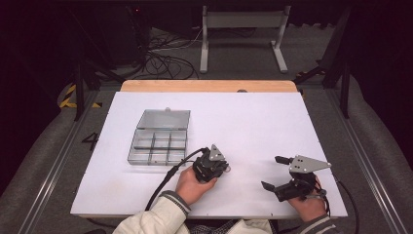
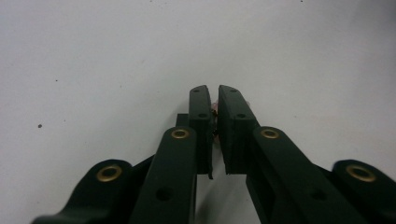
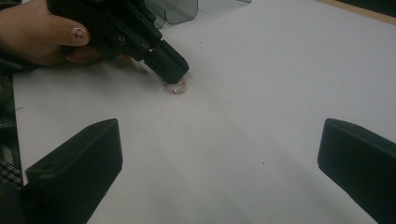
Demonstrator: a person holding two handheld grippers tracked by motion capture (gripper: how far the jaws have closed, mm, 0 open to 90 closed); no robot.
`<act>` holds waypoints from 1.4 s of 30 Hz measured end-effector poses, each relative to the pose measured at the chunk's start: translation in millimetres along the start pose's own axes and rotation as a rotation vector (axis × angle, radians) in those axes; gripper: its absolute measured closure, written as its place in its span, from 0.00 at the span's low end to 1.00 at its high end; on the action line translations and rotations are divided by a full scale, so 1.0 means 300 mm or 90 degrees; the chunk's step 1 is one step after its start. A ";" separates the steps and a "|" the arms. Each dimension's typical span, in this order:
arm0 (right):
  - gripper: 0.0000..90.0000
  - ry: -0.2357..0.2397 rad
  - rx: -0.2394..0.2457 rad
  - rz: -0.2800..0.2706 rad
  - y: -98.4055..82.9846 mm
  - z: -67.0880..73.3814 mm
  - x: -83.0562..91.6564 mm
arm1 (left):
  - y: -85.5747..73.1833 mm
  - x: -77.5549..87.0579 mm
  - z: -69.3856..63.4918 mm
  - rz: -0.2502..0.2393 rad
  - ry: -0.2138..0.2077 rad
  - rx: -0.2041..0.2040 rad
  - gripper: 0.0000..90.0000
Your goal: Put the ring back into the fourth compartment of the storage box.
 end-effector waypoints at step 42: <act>0.01 0.004 0.000 0.003 -0.001 0.003 0.001 | 0.033 0.242 0.007 -0.104 0.005 -0.022 0.97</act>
Point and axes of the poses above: each handheld gripper's, and its own axes: x roughly backward along the jaws, y roughly out of its top, z roughly to its left, the point moved 4 cm from there along -x, roughly forward along the jaws, and after that the axes turned 9 degrees about x, right-handed, at the moved point
